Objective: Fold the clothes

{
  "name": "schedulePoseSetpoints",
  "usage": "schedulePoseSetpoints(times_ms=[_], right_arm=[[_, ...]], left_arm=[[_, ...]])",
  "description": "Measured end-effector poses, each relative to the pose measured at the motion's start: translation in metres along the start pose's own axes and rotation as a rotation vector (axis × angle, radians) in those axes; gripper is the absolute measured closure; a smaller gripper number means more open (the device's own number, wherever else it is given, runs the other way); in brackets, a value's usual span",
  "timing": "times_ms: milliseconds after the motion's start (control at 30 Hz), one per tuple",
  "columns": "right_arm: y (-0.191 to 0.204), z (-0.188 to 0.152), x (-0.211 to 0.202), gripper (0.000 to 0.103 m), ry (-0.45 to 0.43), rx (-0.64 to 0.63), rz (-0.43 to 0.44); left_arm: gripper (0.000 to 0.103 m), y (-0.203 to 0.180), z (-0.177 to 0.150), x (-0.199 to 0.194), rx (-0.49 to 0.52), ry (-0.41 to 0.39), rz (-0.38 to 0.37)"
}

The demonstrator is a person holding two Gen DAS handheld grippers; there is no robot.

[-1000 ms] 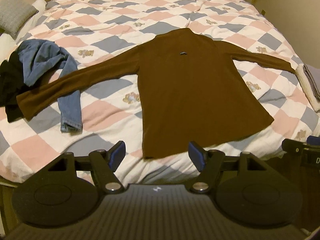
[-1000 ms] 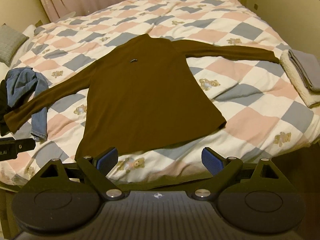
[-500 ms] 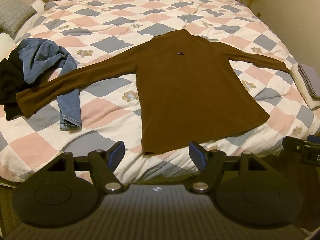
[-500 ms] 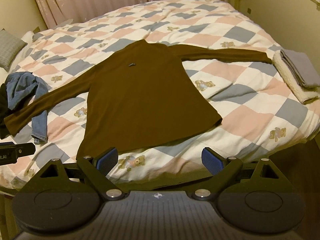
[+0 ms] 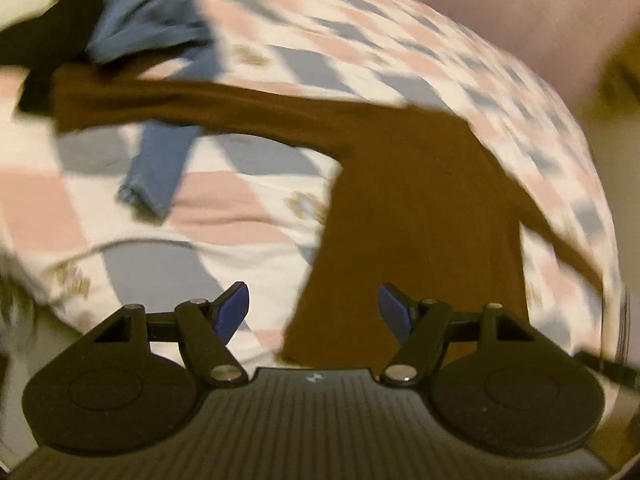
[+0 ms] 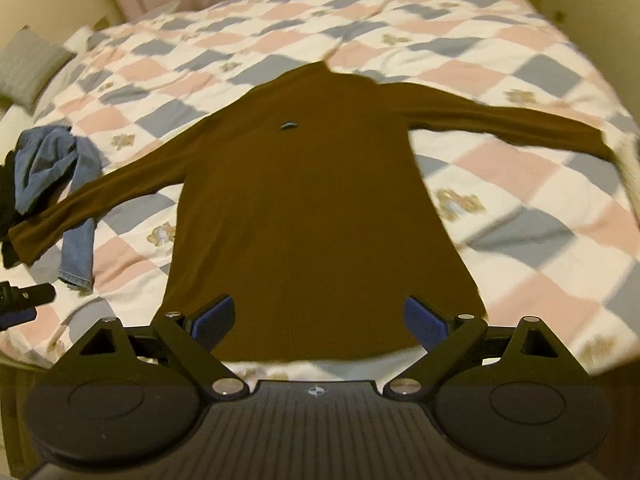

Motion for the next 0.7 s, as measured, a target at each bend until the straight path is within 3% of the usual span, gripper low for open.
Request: schedulePoseSetpoints(times_ms=[167, 400, 500, 567, 700], right_arm=[[0.006, 0.024, 0.062, 0.008, 0.111, -0.056, 0.004], [0.043, 0.028, 0.14, 0.008, 0.236, -0.169, 0.022], [0.058, 0.027, 0.171, 0.008, 0.279, -0.199, 0.01], [0.069, 0.029, 0.188, 0.008, 0.299, -0.212, 0.008], [0.088, 0.032, 0.216, 0.008, 0.331, -0.236, -0.016]], left_arm=[[0.035, 0.074, 0.014, 0.025, -0.33, -0.056, 0.056], [0.035, 0.213, 0.052, 0.061, -0.879, -0.288, -0.071], [0.036, 0.259, 0.071, 0.087, -1.027, -0.411, -0.168], [0.044, 0.281, 0.082, 0.106, -1.11, -0.5, -0.231], [0.062, 0.313, 0.1, 0.146, -1.205, -0.567, -0.295]])
Point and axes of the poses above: each gripper's, at about its wrist camera, not at the fingertips, and x roughly the way its jaws point, y to its left, z to its top, the point moved 4 cm from there along x, roughly the way its jaws point, and after that the axes turned 3 degrees about -x, right-handed, at the moved point
